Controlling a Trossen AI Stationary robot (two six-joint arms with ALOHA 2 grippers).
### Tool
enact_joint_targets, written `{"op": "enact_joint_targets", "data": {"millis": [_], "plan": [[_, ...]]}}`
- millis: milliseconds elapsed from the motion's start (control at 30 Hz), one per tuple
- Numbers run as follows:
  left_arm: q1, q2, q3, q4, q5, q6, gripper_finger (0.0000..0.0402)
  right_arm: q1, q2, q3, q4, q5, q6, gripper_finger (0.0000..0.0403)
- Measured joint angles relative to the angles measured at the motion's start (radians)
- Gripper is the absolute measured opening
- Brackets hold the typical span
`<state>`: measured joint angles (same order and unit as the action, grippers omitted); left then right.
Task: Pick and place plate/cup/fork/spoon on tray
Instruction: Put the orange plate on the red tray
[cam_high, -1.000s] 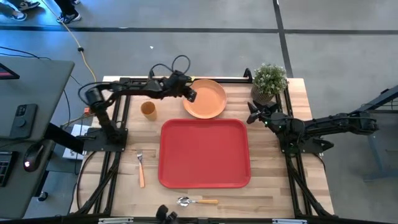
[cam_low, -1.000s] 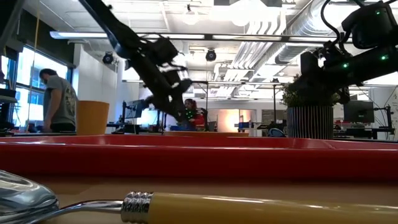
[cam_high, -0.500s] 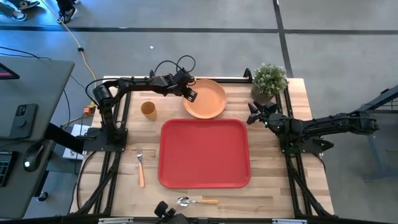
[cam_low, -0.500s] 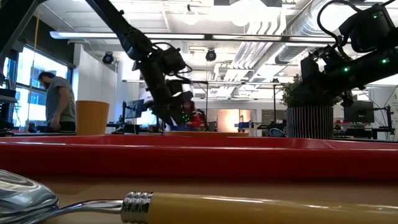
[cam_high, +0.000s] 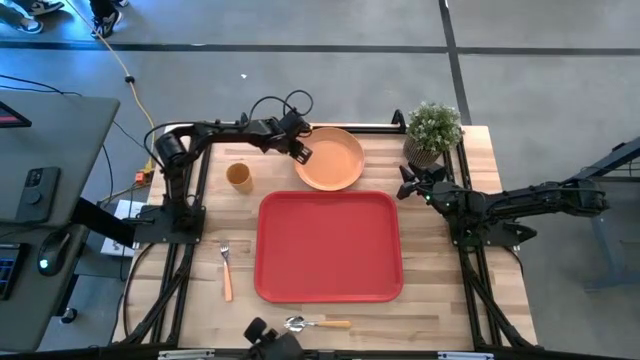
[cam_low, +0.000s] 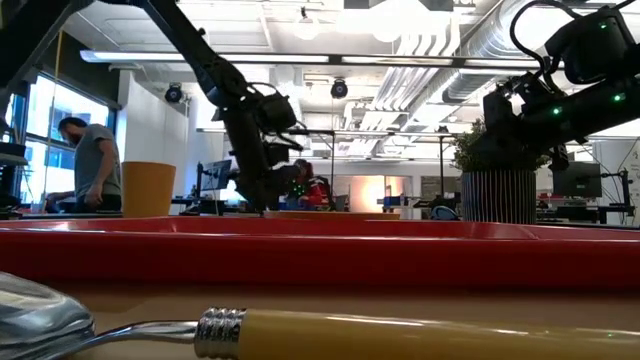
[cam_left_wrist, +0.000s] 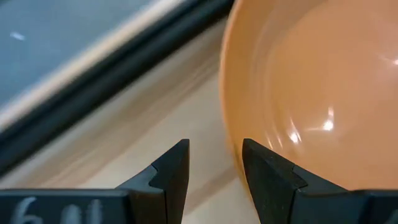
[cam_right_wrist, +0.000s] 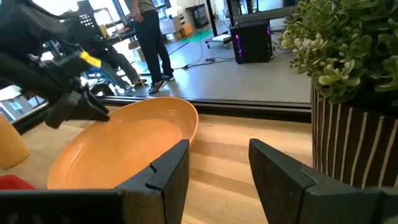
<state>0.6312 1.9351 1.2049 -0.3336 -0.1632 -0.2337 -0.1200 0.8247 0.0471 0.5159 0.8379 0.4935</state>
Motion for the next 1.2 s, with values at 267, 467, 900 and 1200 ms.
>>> {"op": "enact_joint_targets", "data": {"millis": [267,467,900,1200], "plan": [[0.011,0.03,0.0,0.007,0.072,0.012,0.01,0.0,-0.001,0.0,0.006,-0.002,0.003,0.0158],[0.001,0.015,0.001,0.024,0.075,0.002,0.0013,0.0,-0.002,0.0,0.044,-0.052,0.004,0.0158],[-0.14,-0.27,-0.001,0.008,0.075,0.077,0.0005,0.0,-0.002,0.0,0.135,-0.167,0.0,0.0146],[-0.394,-0.297,-0.001,-0.132,0.129,0.069,0.0003,0.0,-0.002,0.0,0.132,-0.178,-0.003,0.0144]]}}
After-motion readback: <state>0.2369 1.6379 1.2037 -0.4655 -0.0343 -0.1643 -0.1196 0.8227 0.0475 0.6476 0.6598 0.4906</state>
